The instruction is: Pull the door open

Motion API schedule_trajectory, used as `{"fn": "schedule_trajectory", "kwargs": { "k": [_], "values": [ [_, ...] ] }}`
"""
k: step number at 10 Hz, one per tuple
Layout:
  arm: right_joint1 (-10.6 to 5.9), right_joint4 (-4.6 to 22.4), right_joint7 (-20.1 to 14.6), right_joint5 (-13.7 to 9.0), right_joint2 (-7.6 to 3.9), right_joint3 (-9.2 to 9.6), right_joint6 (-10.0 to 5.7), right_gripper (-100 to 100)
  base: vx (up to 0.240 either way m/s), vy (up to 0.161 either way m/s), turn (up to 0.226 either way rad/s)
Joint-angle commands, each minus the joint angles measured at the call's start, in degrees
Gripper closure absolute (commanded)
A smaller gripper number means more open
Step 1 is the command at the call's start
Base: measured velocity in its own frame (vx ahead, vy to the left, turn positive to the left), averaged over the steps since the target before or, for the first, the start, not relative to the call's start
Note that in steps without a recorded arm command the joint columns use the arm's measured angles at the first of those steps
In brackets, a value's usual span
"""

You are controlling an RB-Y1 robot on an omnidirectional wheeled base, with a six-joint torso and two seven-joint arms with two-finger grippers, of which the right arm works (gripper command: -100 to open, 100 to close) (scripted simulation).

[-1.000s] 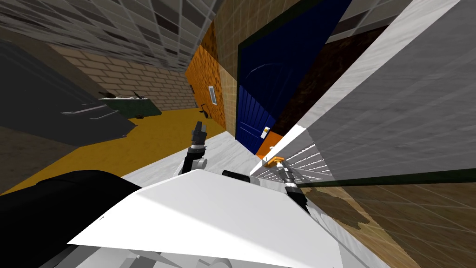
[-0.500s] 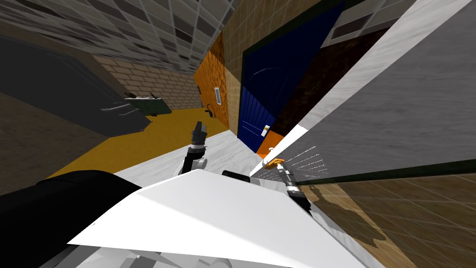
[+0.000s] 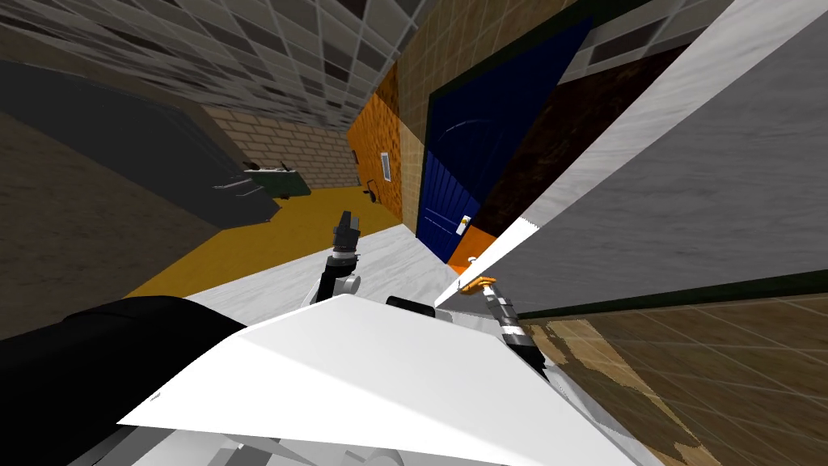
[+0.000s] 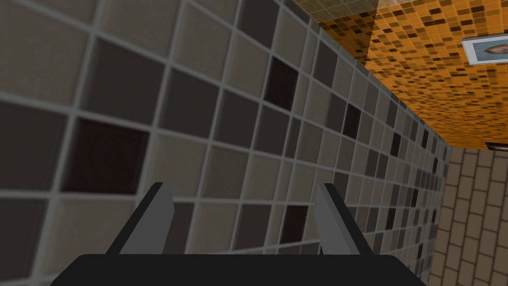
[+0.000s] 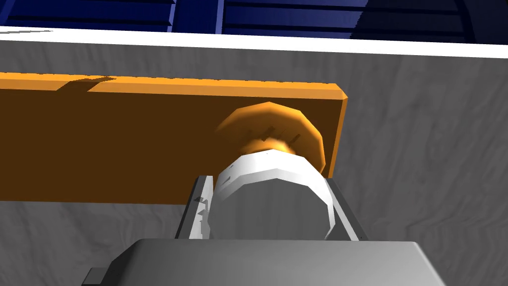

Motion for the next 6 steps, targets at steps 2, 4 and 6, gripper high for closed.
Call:
{"fn": "schedule_trajectory", "kwargs": {
  "k": [2, 4, 6],
  "values": [
    [0.44, 0.92, -0.7, 0.34, -0.78, 0.51, -2.19, 100, -0.243, -0.09, 0.148],
    [0.58, 1.54, -1.24, 0.48, -1.49, 0.6, -3.51, 100, -0.185, -0.088, 0.123],
    [0.71, 2.1, -1.74, 0.6, -2.14, 0.69, -4.72, 100, -0.194, -0.073, 0.1]
  ]
}}
